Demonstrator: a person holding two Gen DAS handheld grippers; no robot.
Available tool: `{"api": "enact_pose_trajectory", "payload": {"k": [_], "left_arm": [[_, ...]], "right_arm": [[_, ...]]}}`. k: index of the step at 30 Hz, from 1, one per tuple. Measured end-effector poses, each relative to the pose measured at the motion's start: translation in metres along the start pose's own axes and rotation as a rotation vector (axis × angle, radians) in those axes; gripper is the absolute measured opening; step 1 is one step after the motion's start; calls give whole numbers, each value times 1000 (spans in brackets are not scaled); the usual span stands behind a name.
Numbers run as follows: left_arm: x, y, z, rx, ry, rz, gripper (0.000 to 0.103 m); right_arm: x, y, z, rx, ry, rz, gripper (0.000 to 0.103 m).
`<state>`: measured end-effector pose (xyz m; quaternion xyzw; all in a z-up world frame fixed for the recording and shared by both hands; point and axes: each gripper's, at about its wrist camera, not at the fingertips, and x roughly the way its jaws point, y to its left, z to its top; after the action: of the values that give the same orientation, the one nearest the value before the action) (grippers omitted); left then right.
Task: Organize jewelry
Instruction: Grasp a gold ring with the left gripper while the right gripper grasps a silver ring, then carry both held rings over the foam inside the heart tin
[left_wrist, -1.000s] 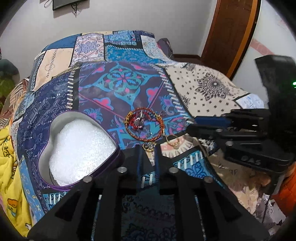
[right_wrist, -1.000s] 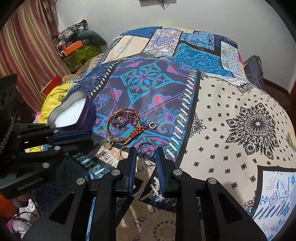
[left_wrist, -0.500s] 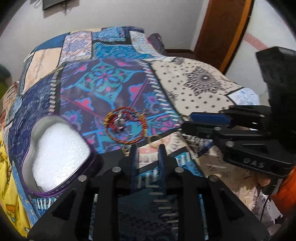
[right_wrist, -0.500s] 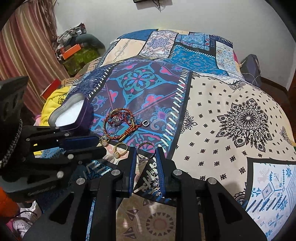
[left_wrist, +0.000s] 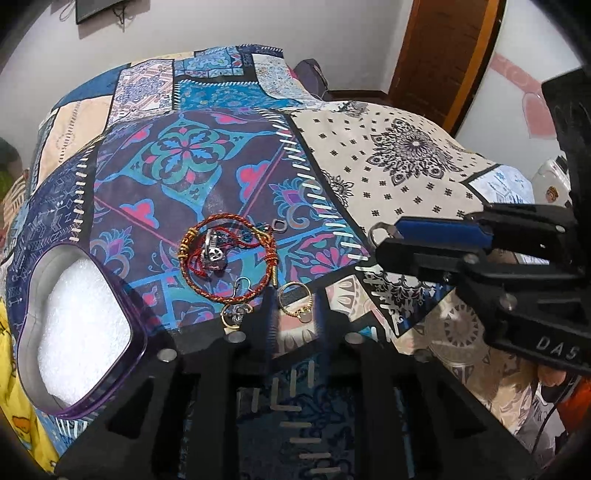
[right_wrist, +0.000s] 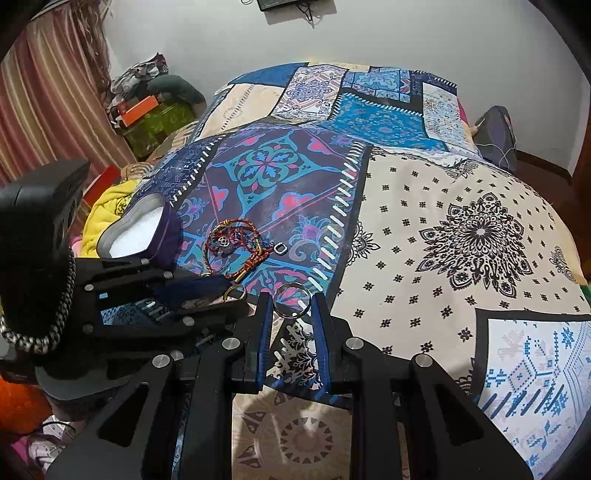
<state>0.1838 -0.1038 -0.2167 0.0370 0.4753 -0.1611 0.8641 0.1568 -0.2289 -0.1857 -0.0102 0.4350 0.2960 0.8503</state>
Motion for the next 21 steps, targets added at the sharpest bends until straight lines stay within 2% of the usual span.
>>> {"api": "enact_pose_trajectory", "payload": {"k": [4,9,10,11,12,18,21], "left_arm": [[-6,0,0,-3,-10,-2,18],[-29,3,2,-20,-60,12,18],[-33,4,2,-22,-69,17,17],[-38,5,3,-25,-80,23,8],[-44,7,4,-30,-90,28,8],[-81,25,3,-65,-171,52,8],[-87,33,0,-87,-168,26,8]], "right_arm": [[-4,1,1,4,-5,0,19],[-15,9,6,-9,-28,-1,19],[-17,12,8,-12,-35,-1,19],[-20,15,10,-17,-43,-1,19],[-23,18,12,-20,-51,-2,19],[-37,42,26,-50,-105,4,19],[-41,51,29,-60,-126,2,19]]}}
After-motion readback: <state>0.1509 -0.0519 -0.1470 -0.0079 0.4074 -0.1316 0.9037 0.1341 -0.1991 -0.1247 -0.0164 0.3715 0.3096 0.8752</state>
